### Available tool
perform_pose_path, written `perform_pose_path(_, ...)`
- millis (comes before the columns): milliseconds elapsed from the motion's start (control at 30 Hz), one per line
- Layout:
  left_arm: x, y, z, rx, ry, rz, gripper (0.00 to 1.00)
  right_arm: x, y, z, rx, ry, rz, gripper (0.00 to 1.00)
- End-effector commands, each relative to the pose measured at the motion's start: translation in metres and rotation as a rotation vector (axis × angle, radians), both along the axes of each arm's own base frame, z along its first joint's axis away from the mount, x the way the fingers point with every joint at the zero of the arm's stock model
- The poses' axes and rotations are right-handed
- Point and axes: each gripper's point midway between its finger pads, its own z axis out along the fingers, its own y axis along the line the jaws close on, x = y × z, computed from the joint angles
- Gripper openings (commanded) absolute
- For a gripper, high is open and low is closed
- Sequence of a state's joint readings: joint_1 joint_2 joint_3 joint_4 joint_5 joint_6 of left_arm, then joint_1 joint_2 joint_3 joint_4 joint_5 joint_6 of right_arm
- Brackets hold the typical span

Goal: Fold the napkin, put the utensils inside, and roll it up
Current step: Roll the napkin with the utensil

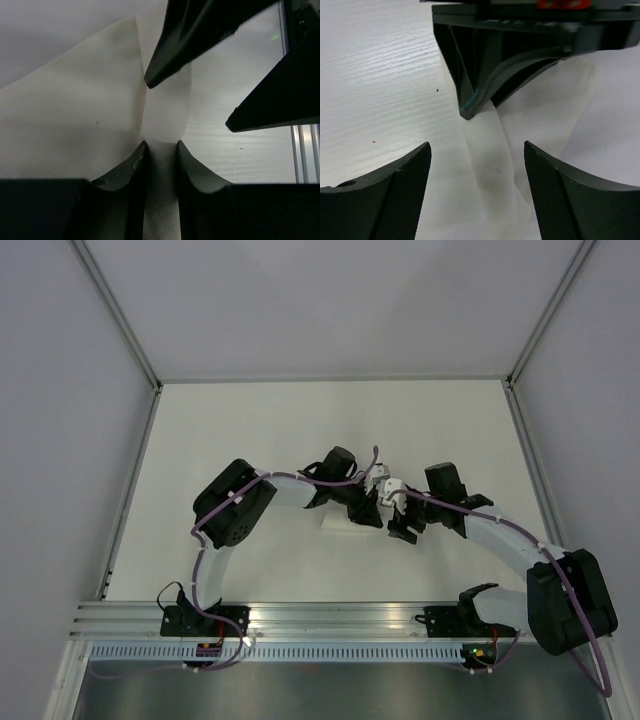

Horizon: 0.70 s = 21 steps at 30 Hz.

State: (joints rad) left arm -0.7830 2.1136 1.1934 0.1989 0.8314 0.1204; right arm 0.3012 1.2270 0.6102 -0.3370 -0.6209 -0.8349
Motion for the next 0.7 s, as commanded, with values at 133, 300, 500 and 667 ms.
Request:
perform_pose_path(133,-0.053,0.055,-0.072,0.298,0.38,0.028,0.02,0.013,0.012,-0.011,-0.105,-0.219,0.053,0.81)
perform_pose_path(300,-0.047,0.052,-0.071,0.306,0.394,0.043,0.02,0.006,0.02,-0.024,-0.136,-0.207,0.086,0.78)
perform_pose_path(500,-0.042,0.047,-0.067,0.304,0.407,0.059,0.03,0.004,0.02,-0.036,-0.154,-0.192,0.084,0.66)
perform_pose_path(667,-0.037,0.044,-0.064,0.3,0.397,0.071,0.09,0.005,0.018,-0.042,-0.164,-0.177,0.067,0.44)
